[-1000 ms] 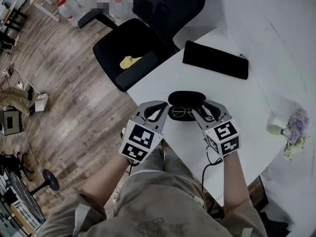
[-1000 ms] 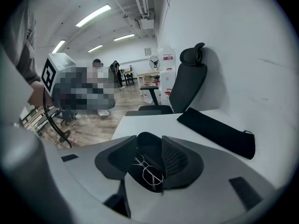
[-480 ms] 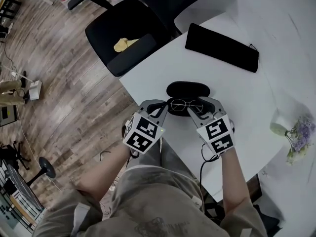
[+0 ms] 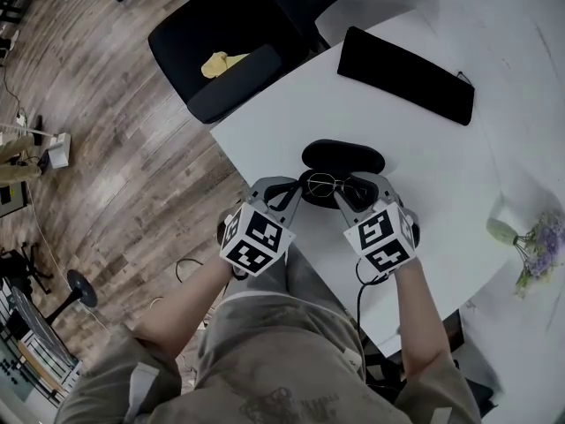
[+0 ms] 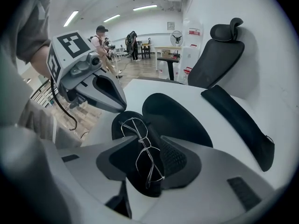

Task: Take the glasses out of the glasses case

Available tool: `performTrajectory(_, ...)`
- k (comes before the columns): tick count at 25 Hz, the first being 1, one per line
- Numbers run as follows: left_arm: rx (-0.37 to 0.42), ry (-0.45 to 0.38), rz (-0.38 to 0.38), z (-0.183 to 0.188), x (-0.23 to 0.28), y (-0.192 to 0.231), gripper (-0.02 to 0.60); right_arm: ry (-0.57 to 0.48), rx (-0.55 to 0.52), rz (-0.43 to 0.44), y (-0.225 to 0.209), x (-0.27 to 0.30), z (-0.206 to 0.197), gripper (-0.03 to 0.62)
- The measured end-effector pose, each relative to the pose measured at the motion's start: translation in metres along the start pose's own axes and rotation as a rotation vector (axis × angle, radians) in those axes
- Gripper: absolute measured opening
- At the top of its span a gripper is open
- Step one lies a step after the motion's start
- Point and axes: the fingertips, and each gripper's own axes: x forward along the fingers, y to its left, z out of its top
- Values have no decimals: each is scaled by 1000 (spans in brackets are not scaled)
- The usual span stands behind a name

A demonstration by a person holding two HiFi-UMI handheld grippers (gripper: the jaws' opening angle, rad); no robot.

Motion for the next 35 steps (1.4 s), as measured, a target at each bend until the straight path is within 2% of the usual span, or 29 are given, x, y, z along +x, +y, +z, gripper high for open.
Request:
performTrajectory(5, 17, -5, 20, -6, -1, 2, 17, 52, -73, 18, 7, 6, -6, 149)
performTrajectory(9, 43, 74, 54, -25, 8, 7, 15, 98, -147, 34, 14, 8, -9, 120)
performTrajectory(12, 43, 76, 45, -29, 8, 4, 15, 120, -169, 37, 19, 9, -10, 98)
performTrajectory(14, 13, 52, 32, -24, 8, 2, 15, 124, -163, 32, 19, 10, -10, 94)
performTrajectory(24, -237, -110, -11, 2, -7, 8, 17, 124, -164, -8, 13, 11, -9, 92)
performTrajectory(29, -182, -62, -29, 2, 0, 2, 15, 125, -163, -25, 12, 12, -8, 92)
performTrajectory(35, -119, 43, -13, -17, 4, 2, 17, 128, -171, -49, 11, 12, -8, 97)
